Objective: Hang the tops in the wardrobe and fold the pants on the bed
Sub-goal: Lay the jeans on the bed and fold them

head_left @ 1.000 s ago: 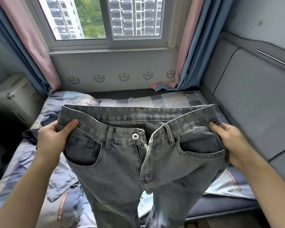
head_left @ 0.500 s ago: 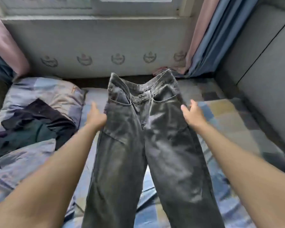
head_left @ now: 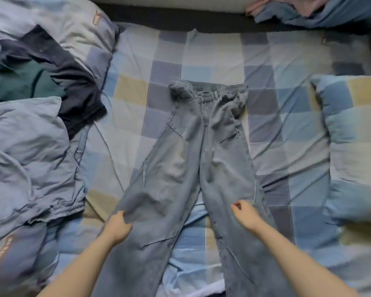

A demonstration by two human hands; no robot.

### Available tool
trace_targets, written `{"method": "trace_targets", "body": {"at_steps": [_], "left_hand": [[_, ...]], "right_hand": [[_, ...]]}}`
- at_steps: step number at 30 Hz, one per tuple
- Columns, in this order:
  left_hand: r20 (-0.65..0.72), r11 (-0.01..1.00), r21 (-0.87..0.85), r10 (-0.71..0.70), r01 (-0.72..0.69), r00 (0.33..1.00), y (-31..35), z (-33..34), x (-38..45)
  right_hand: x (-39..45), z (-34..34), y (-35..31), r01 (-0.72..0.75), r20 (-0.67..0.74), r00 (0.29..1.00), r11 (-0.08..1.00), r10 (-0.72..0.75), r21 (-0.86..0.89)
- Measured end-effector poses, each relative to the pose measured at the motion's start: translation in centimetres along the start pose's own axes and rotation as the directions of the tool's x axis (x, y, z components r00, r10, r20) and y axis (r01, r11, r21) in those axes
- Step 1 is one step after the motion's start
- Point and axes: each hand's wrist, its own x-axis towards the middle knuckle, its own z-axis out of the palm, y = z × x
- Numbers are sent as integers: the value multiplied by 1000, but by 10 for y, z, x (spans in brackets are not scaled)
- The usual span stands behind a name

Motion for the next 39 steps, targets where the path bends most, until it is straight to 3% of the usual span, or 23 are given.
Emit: {"method": "trace_targets", "body": {"at_steps": [3,8,16,18,21,24,26,29,32,35,37,39], "left_hand": [[-25,999,45,-1,2,1000,-8,10,12],[-151,993,60,113,-105,982,8,6,47],[-256,959,-43,261,-280,931,90,-19,134],[-297,961,-40,249,-273,922,108,-27,156],[-308,961,-46,245,-272,919,131,-36,180],[-284,956,-178,176,-232,942,143,-38,196],[-267,960,-179,161,-213,950,145,-35,202],[-331,955,-122,219,-272,918,138,-29,203],[-467,911,-134,289,-390,836,124,-29,199],[-527,887,-136,312,-441,790,113,-42,194],[-559,876,-147,310,-459,769,106,-55,193],[-594,867,-197,267,-459,759,99,-68,195]], "right_hand": [[24,1,-25,79,12,997,993,-78,-85],[75,-9,-103,263,-62,959,952,-276,-157],[176,-22,-238,456,-174,832,828,-527,-327],[200,-16,-263,530,-122,746,695,-654,-486],[226,-9,-288,578,58,613,397,-788,-713],[246,-14,-316,409,98,656,243,-749,-880],[258,-21,-334,265,102,683,116,-723,-957],[279,-29,-345,245,201,693,-36,-692,-969],[296,-38,-342,279,209,668,-20,-714,-960],[301,-43,-345,146,93,645,4,-759,-989],[298,-47,-358,130,20,621,79,-783,-988],[295,-56,-380,179,-23,554,146,-832,-973]]}}
